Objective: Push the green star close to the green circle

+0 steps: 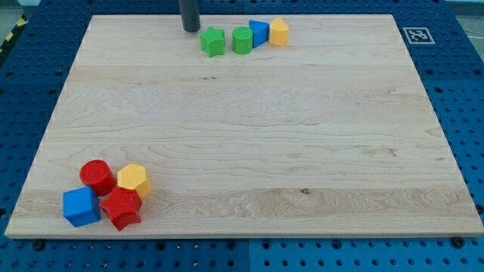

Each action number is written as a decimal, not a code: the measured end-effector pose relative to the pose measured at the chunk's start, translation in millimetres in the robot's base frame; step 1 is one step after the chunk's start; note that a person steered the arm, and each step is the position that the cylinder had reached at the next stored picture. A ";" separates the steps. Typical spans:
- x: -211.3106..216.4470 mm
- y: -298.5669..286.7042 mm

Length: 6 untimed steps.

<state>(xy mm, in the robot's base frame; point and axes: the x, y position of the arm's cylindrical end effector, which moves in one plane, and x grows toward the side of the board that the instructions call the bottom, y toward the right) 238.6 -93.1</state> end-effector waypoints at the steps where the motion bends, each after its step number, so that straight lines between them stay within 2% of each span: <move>1: 18.1 13.2; 4: 80.7 33.1; 5: 85.9 37.7; 6: 81.1 -1.9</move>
